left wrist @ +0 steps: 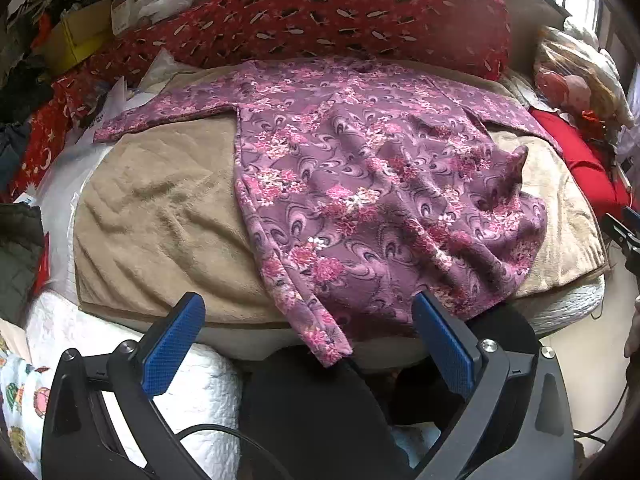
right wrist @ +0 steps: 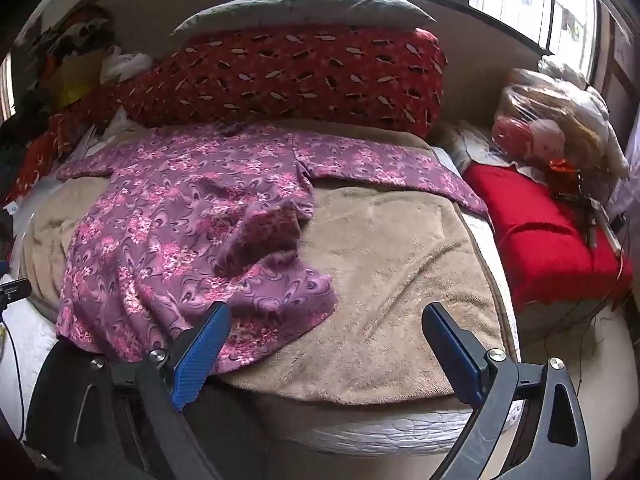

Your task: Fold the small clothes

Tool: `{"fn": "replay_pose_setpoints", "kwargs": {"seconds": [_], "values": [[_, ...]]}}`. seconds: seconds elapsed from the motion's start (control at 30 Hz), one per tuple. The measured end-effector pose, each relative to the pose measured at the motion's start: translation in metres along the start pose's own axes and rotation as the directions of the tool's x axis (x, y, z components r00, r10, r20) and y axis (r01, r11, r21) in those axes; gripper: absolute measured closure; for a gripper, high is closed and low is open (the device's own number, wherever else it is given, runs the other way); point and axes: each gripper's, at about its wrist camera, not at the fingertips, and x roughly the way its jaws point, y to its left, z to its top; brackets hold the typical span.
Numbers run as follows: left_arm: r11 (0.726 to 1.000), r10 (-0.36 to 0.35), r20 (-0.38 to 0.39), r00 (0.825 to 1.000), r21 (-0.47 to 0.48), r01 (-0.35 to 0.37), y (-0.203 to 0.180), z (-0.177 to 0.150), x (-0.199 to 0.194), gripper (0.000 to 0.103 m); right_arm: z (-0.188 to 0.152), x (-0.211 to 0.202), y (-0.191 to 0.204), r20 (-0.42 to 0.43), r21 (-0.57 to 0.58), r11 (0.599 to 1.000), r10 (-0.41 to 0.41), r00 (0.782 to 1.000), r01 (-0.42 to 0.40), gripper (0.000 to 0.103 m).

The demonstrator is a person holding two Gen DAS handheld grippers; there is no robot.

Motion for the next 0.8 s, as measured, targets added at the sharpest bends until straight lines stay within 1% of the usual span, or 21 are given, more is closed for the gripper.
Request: {"fn": "replay_pose_setpoints", "kwargs": {"seconds": [0.07,0.27,0.47,0.67,0.8], "values": [[1.0,-0.01,0.005,1.0,-0.002,0.01,-0.002,-0.002,0.001,0.0,0.0,-0.002,0.005,0.005,-0.012,1.0,0.003,1.0,-0.003,0.006],[1.0,-0.008,0.031,0.999,0.004,0.008,-0.009,-0.006,0.0,0.0,0.001,-0.002,0.016,0.003,-0.024,0.999,0.037,0.999,-0.037,0.006],[1.0,-0.019,0.039,0.999,0.015,0.018,-0.015,-0.005,-0.001,0.0,-0.002,-0.001,0.021,-0.002,-0.031,0.998,0.058,0.998,-0.058,0.006],[1.0,-0.027,0.033,0.999,0.007,0.027,-0.017,-0.003,0.002,0.0,-0.003,0.0,0.022,0.019,-0.028,0.999,0.044,0.999,-0.043,0.006],[1.0,-0.029,0.025,0.999,0.011,0.029,-0.019,-0.002,0.004,0.0,-0.002,0.003,0.017,0.012,-0.009,0.999,0.05,0.999,-0.049,0.006]]}}
